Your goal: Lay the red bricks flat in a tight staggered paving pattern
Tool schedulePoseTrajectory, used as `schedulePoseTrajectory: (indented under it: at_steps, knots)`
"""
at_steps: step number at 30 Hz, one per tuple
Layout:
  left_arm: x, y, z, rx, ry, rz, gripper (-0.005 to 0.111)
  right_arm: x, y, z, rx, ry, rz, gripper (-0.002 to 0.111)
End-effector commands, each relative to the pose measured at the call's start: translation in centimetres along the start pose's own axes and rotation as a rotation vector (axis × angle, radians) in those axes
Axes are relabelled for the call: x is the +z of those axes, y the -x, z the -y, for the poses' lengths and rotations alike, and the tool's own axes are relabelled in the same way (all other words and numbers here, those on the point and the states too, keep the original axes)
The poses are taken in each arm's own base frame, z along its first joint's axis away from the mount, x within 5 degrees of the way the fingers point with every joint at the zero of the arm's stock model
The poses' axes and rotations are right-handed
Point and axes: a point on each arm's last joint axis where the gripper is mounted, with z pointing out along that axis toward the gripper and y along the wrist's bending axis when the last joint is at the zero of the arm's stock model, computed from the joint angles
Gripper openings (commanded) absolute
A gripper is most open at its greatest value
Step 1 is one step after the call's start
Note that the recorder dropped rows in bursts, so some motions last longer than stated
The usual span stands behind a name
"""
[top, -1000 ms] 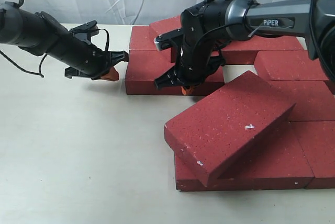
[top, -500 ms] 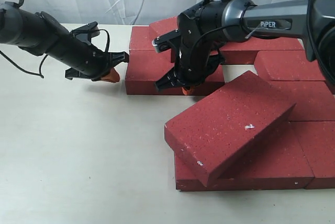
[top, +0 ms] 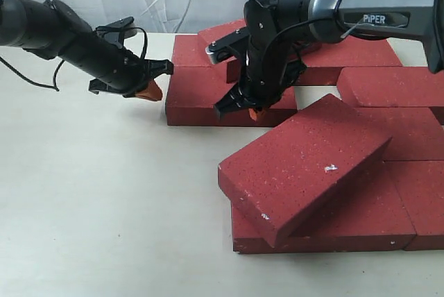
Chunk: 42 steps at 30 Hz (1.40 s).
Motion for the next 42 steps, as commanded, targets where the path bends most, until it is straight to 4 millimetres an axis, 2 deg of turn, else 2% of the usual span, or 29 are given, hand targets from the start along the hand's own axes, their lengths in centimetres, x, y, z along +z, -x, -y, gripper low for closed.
schedulePoseTrajectory:
  at_steps: [1, 5, 10, 16, 18, 22, 27, 32, 37, 42]
  knots:
    - [0.5, -0.6, 0.1, 0.002, -0.019, -0.061, 0.0, 1.9, -0.3, 1.0, -0.066, -0.115, -0.043, -0.001]
    - [0.8, -0.8, 0.8, 0.018, -0.022, -0.062, 0.0, 2.0, -0.5, 1.5, -0.04, -0.169, -0.065, -0.001]
    - [1.4, -0.9, 2.0, 0.048, -0.01, -0.028, 0.0, 1.4, -0.6, 0.5, 0.005, -0.07, -0.076, -0.001]
    - [1.7, -0.6, 2.5, 0.067, 0.018, 0.037, 0.0, -1.6, -0.2, 0.1, 0.034, 0.03, -0.004, -0.001]
    - [1.7, -0.5, 2.4, 0.067, 0.022, 0.044, 0.0, -3.0, 0.0, 0.8, 0.039, 0.013, 0.037, -0.001]
    - [1.6, -0.3, 2.3, 0.065, 0.032, 0.064, 0.0, -5.4, -0.1, 4.0, 0.114, -0.004, 0.112, -0.001]
    - [1.8, -0.4, 2.9, 0.058, 0.024, 0.079, 0.0, -5.5, -1.2, 8.6, 0.262, 0.005, 0.118, -0.001]
    - [2.1, -0.7, 3.7, 0.061, 0.011, 0.075, 0.0, -5.4, -2.1, 11.7, 0.4, 0.05, 0.131, -0.001]
    - [2.4, -0.9, 4.7, 0.055, -0.004, 0.086, 0.0, -5.3, -2.6, 13.4, 0.477, 0.085, 0.154, -0.001]
    - [3.3, -0.8, 5.8, 0.054, -0.034, 0.078, 0.0, -5.4, -2.6, 13.4, 0.473, 0.09, 0.158, -0.001]
